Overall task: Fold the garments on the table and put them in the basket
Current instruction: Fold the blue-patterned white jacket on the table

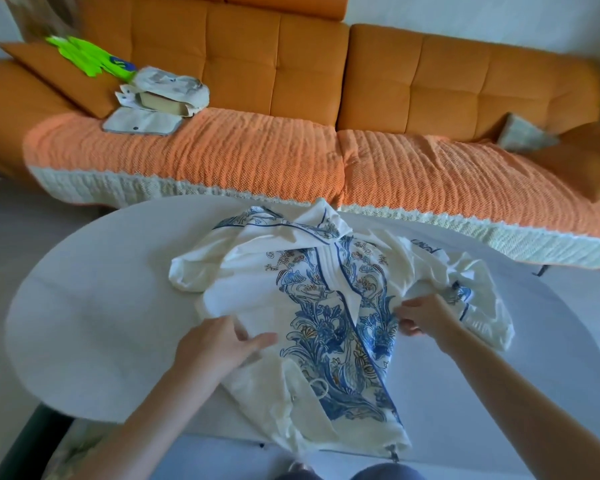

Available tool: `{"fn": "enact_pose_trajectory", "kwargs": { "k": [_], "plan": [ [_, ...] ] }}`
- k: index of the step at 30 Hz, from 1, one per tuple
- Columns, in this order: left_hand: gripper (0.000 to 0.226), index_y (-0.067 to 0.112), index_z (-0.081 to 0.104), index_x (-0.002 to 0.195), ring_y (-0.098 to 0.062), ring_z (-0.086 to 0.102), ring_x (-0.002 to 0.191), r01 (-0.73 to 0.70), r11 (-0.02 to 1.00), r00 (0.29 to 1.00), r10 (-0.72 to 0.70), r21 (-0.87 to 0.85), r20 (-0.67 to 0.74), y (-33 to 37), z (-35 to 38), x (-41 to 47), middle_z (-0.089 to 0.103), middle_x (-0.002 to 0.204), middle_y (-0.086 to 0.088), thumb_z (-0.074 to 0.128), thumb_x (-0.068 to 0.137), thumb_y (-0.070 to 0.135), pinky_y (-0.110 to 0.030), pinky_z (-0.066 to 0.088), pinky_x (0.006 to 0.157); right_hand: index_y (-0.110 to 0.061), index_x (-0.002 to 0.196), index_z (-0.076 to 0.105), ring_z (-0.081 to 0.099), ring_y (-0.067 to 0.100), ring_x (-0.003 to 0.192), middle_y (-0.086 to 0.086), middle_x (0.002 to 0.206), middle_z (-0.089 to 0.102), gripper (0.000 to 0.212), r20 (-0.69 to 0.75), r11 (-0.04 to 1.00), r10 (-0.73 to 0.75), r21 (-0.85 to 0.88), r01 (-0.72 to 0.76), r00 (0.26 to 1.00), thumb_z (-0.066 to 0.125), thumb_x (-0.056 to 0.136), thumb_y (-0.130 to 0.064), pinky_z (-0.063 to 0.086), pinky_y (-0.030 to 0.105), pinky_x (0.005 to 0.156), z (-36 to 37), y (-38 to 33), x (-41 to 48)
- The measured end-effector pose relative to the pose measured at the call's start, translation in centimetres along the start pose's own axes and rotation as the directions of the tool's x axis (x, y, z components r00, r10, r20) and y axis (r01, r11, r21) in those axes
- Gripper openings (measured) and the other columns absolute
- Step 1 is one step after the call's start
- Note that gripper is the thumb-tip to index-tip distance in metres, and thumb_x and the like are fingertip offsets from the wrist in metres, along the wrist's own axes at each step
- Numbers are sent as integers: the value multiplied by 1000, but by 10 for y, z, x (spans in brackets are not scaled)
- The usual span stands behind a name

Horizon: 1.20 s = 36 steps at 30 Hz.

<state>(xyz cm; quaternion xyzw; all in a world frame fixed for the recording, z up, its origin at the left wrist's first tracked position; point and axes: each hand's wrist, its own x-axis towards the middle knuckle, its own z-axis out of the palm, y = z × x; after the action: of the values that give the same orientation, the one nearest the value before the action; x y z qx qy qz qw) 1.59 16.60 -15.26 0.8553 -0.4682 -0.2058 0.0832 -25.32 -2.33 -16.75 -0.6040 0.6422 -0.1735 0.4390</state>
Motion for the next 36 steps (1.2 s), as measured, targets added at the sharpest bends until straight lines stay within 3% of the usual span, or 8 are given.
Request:
{"fn": "enact_pose_trajectory", "kwargs": {
  "k": [4,7,13,17,23,28,33,36],
  "plan": [
    [47,23,51,104,-17,59,100,-54,991,997,61,-123,47,10,23,-7,60,96,7,70,73,53,-28,44,81,5,88,63,58,21,71,14,80,64,20,256,995,-10,100,-16,966,70,81,-13,51,25,65,12,-19,-27],
    [16,32,55,80,-16,62,96,-77,947,992,103,-312,67,0,30,-6,56,78,15,70,81,28,-24,43,77,-3,99,63,60,21,91,10,98,67,21,430,977,-24,202,-70,903,67,82,-13,49,28,67,14,-23,-43],
    [12,21,64,84,-25,64,87,-87,805,986,-15,-587,-167,-56,5,-1,69,90,-8,60,89,10,-30,47,73,2,86,61,61,15,50,12,71,65,15,88,916,-52,400,12,995,69,80,-8,53,24,47,-15,-15,-34],
    [11,17,62,80,-27,63,93,-6,896,998,-22,-445,-57,-94,-2,-8,69,94,-12,62,88,8,-31,43,79,-7,77,58,50,14,58,5,69,57,30,-294,987,-158,-68,144,943,81,70,-25,38,25,49,-40,-14,-25],
    [19,28,60,71,-21,62,88,-107,935,977,37,-337,-209,-64,-21,-17,65,85,-1,61,89,21,-28,41,70,1,85,67,62,25,59,9,63,62,74,-31,857,-199,-491,158,980,48,78,-70,56,39,69,-38,2,-19],
    [67,16,49,105,-19,57,94,62,947,997,-69,-314,-14,-24,-7,-23,55,98,3,69,66,66,-29,41,73,3,112,58,64,27,72,17,91,66,49,269,977,162,93,-193,950,54,91,-41,57,39,69,-47,12,-40],
    [53,17,54,63,-16,59,60,49,921,999,-46,-386,17,-16,12,-21,57,58,5,64,69,68,-26,40,59,1,111,59,65,28,90,20,108,64,51,640,835,-78,461,-301,765,75,65,-15,54,42,85,-53,13,-59],
    [56,20,40,48,-14,42,44,83,915,996,-71,-395,44,-10,10,-21,39,43,5,67,71,63,-27,29,51,8,122,49,60,34,107,25,124,57,38,660,859,-179,466,-211,729,53,85,3,50,41,94,-44,10,-66]
  ]
}}
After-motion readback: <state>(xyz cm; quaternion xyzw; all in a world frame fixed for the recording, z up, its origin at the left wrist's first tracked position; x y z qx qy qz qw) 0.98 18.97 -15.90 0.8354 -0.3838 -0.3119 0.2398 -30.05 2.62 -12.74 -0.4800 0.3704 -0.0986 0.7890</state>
